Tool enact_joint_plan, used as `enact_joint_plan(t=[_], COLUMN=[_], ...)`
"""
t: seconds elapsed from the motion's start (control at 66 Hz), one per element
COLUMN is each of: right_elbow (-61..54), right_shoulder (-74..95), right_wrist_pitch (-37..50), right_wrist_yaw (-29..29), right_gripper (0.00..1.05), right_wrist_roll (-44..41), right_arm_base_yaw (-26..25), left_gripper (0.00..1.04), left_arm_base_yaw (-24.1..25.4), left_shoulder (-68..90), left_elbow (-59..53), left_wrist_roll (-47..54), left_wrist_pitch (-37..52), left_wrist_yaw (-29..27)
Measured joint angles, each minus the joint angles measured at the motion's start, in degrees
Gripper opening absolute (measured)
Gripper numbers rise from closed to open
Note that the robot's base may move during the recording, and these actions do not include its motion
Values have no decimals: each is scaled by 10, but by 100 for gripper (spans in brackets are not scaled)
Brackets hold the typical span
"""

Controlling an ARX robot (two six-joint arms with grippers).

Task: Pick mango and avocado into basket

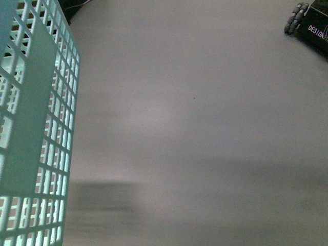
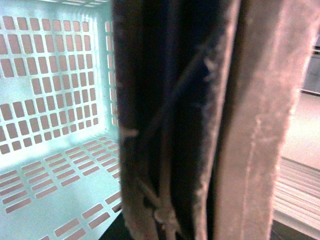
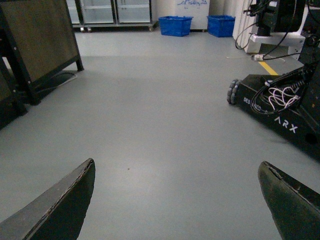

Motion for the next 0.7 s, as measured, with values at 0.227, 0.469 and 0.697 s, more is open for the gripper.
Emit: enact_joint_plan(t=[0.227,0.469,0.697], right_elbow=[0,0,0], right_shoulder=[0,0,0], right_wrist_pitch=[0,0,0], right_wrist_yaw=[0,0,0], right_gripper=[96,96,96], right_wrist_roll=[0,0,0], right_arm_base_yaw=[0,0,0], left_gripper=[15,15,15], left_arm_base_yaw=[8,9,10], left_shoulder=[-17,-17,-17], left_elbow=[9,9,9], left_wrist_roll=[-1,-1,0], left_wrist_pitch=[-8,-8,-10], left_wrist_yaw=[-2,0,-6])
